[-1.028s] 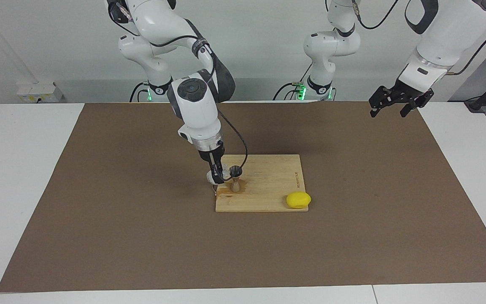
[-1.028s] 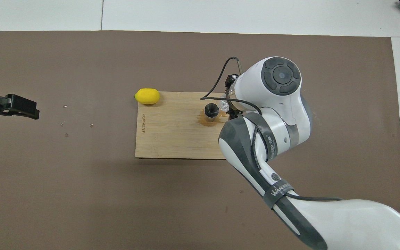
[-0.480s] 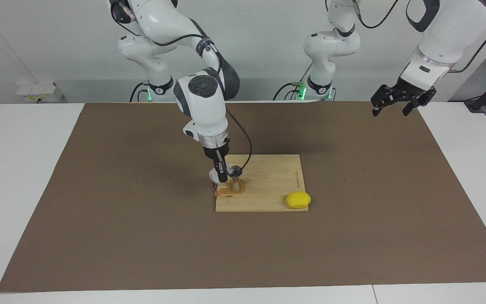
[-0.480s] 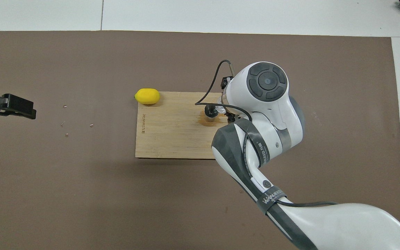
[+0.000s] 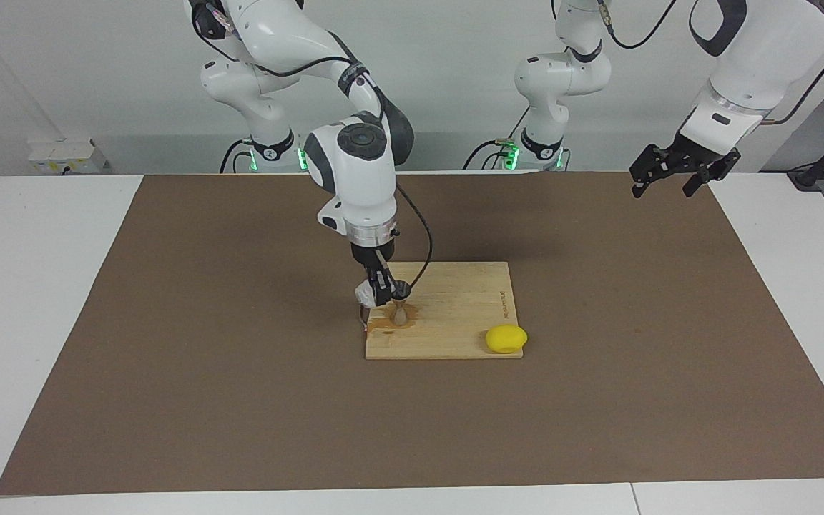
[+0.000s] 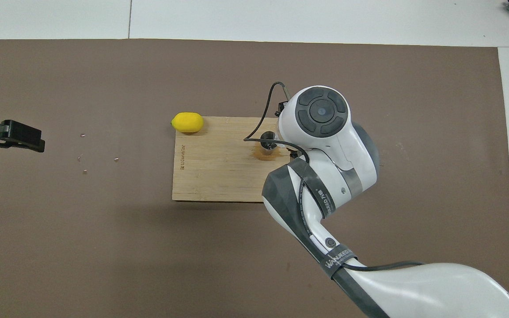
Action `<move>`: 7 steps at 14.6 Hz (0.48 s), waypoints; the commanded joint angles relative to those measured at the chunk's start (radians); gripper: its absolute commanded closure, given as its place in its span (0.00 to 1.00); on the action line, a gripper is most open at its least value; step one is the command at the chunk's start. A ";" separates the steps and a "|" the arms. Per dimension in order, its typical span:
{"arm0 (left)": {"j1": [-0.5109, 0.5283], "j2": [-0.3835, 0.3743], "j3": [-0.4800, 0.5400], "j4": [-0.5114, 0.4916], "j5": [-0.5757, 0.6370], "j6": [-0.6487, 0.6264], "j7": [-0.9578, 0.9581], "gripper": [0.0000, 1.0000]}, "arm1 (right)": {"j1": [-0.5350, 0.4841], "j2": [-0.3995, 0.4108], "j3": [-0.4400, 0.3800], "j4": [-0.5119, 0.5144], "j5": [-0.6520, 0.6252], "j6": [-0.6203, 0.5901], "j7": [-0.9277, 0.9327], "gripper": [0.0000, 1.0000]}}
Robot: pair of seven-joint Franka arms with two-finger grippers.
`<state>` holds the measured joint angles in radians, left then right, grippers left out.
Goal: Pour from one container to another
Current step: 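Tilt the glass cup with the right gripper to pour into the metal cup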
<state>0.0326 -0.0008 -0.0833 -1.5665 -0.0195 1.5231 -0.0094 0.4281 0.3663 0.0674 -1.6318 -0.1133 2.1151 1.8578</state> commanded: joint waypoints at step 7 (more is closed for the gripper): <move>0.012 -0.025 -0.010 -0.030 0.010 0.017 0.002 0.00 | 0.023 0.010 0.005 0.036 -0.083 -0.035 0.032 0.93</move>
<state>0.0333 -0.0009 -0.0836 -1.5665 -0.0195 1.5251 -0.0094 0.4469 0.3663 0.0682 -1.6246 -0.1628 2.1007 1.8578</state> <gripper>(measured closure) 0.000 0.480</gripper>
